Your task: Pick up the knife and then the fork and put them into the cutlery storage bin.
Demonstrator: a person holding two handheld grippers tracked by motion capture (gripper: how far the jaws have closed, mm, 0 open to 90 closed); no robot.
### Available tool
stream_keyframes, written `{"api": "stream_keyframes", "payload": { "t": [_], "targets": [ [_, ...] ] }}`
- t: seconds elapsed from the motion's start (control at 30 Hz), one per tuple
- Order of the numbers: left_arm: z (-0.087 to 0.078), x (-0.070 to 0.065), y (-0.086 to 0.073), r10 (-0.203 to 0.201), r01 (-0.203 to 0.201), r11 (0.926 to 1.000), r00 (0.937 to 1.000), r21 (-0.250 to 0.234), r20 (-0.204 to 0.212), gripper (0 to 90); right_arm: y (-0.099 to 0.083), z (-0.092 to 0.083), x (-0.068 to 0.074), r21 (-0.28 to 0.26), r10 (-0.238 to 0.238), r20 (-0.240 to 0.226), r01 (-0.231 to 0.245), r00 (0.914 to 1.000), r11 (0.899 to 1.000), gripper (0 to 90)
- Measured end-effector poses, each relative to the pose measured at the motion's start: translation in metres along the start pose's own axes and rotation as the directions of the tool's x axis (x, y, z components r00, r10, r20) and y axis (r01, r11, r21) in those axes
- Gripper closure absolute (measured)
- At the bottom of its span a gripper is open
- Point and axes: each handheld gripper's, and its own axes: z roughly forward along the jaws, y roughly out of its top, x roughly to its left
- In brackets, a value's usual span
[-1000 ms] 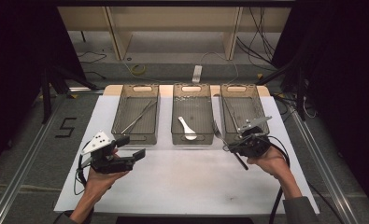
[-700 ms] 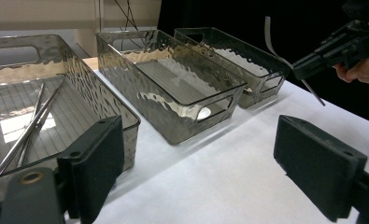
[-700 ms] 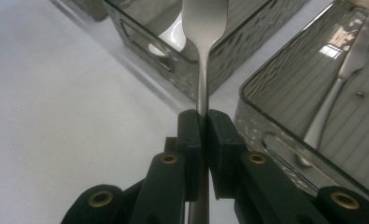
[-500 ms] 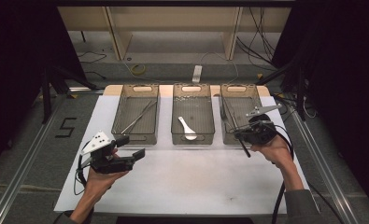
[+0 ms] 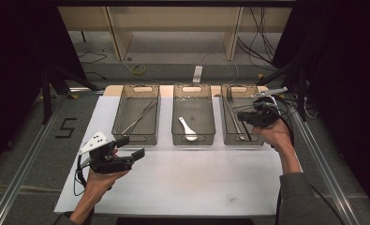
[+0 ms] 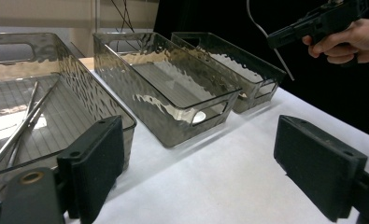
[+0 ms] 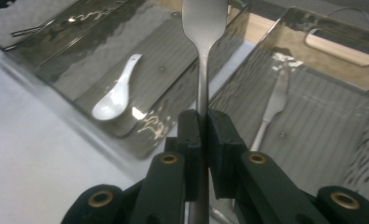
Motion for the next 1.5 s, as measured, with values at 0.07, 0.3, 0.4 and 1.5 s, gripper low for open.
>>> {"api": "stream_keyframes", "payload": {
  "t": [0.07, 0.3, 0.4, 1.5],
  "targets": [
    [0.0, 0.0, 0.0, 0.001, -0.001, 1.0, 1.0, 0.0, -0.001, 15.7, 0.002, 0.002, -0.003, -0.003, 0.01, 0.012, -0.01, 0.9999, 1.0, 84.7],
    [0.0, 0.0, 0.0, 0.009, -0.009, 1.0, 1.0, 0.004, -0.003, 15.7, 0.008, 0.01, -0.017, -0.013, 0.042, 0.053, -0.041, 0.9977, 0.999, 84.7],
    [0.0, -0.001, 0.0, 0.009, -0.009, 1.0, 1.0, 0.004, -0.001, 15.7, 0.011, 0.013, -0.021, -0.02, 0.049, 0.074, -0.047, 0.9961, 0.999, 84.7],
    [0.001, -0.001, 0.0, 0.008, -0.008, 1.0, 1.0, 0.004, -0.003, 15.7, -0.001, 0.052, -0.043, 0.057, 0.094, 0.16, -0.104, 0.9827, 0.993, 84.6]
  ]
}}
